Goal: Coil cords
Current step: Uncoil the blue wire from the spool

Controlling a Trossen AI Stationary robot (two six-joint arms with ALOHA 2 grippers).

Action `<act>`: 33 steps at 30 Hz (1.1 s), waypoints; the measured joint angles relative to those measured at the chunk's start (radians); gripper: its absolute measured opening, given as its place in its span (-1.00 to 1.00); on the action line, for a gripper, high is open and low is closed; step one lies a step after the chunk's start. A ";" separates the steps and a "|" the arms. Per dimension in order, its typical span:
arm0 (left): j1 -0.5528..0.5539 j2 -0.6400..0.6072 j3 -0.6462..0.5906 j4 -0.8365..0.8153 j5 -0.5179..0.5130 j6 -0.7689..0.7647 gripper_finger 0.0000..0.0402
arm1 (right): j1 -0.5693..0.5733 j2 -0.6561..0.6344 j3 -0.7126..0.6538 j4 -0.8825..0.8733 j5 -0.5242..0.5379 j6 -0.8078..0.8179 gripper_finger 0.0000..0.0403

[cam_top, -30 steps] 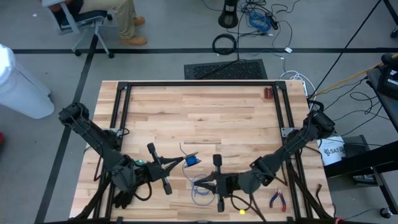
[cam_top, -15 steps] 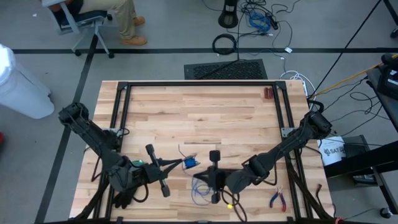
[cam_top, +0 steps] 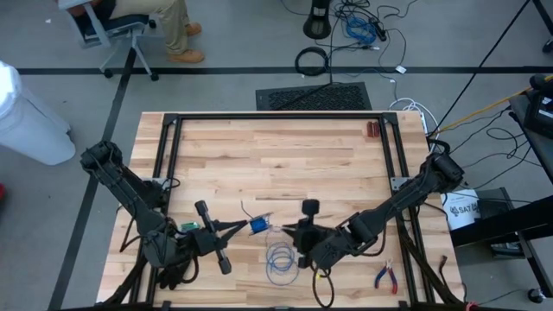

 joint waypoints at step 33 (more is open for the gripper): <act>-0.009 0.000 0.000 0.030 0.129 0.024 -0.99 | 0.003 -0.017 0.000 0.355 -0.117 -0.085 -0.65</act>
